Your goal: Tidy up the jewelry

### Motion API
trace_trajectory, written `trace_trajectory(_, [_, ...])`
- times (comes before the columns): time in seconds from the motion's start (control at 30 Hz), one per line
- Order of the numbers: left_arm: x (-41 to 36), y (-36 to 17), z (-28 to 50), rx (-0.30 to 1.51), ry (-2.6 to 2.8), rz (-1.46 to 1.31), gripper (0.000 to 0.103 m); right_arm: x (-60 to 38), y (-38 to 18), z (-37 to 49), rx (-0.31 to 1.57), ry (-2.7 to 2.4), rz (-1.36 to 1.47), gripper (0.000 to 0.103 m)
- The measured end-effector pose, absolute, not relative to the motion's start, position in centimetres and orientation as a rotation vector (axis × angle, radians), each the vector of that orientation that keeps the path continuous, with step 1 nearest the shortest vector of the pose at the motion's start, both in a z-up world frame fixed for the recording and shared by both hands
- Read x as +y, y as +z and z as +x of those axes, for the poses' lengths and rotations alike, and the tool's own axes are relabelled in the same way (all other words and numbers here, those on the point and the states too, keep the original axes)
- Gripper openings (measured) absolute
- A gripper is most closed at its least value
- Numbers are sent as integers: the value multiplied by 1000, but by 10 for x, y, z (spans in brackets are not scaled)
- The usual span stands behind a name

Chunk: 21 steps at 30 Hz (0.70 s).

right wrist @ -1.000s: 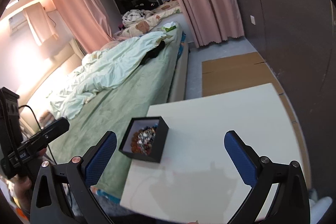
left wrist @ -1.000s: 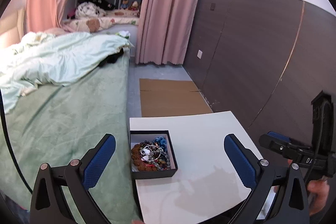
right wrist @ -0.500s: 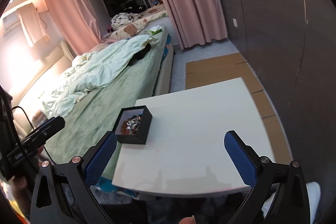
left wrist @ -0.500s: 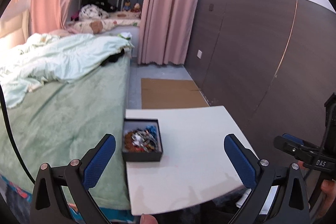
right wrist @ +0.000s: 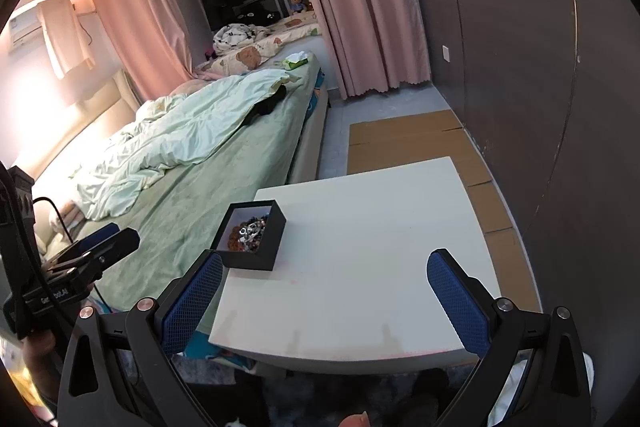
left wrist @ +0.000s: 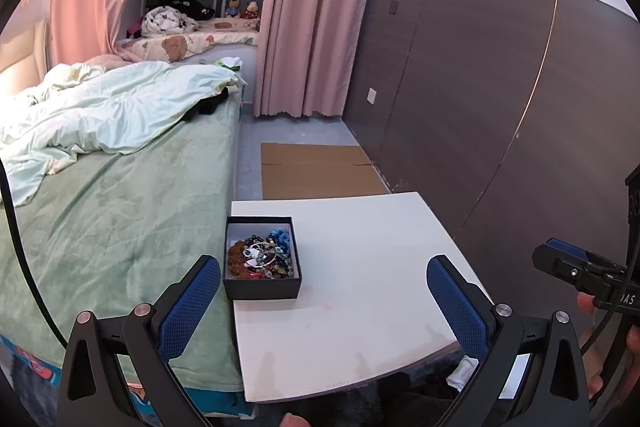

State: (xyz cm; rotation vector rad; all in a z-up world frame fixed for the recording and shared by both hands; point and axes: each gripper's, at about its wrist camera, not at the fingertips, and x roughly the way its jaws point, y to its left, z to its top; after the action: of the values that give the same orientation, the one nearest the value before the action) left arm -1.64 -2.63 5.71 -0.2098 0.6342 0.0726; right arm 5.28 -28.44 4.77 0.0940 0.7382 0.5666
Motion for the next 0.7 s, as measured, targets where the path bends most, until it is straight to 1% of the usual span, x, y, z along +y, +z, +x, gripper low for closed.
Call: trace_trajectory(0.7, [-32, 63, -21, 620, 65, -196, 103, -275, 48, 43, 747, 582, 68, 103])
